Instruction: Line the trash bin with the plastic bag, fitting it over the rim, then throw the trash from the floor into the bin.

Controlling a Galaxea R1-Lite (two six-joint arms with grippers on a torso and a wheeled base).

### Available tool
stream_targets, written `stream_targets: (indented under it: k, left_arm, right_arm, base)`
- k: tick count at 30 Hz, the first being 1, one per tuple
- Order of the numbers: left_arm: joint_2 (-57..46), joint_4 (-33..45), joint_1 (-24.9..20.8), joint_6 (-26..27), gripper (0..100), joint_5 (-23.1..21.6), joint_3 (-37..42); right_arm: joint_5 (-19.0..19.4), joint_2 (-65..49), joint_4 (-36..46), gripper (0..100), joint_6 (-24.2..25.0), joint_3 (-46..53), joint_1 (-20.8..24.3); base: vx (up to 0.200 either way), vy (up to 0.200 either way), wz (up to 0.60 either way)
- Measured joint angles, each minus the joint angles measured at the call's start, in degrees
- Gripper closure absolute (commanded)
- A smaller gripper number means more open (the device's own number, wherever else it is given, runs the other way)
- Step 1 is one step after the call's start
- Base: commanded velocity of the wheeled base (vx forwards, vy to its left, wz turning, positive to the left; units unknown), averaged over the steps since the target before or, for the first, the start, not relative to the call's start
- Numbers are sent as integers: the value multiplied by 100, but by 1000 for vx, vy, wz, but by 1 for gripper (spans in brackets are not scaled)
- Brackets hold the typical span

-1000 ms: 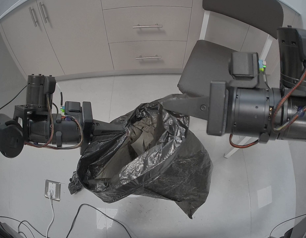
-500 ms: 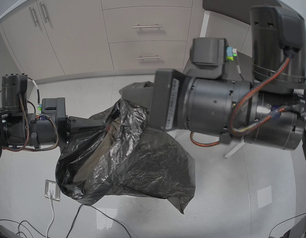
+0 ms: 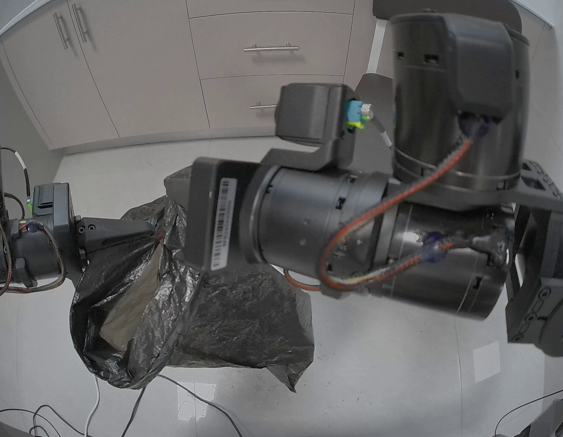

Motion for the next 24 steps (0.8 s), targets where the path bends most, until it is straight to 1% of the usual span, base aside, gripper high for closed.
stream_targets:
  k: [6, 8, 14, 20, 24]
  left_arm:
    - [-261, 2, 24, -1, 100, 38, 110]
    - [-335, -5, 60, 7, 100, 50, 173]
    - [-418, -17, 190, 27, 100, 57, 240]
    - [-449, -44, 289, 49, 100, 85, 207]
    - [-388, -262, 335, 35, 100, 85, 196]
  right_arm:
    - [-9, 127, -650, 100, -336, 37, 16]
    - [-94, 177, -753, 100, -451, 50, 6]
    - [-146, 251, -781, 100, -530, 66, -59]
    - [-96, 301, -792, 100, -552, 4, -249]
    - [-88, 406, -792, 100, -550, -79, -413]
  base:
    - [0, 0, 0]
    - [0, 0, 0]
    - [0, 0, 0]
    - [0, 0, 0]
    - [0, 0, 0]
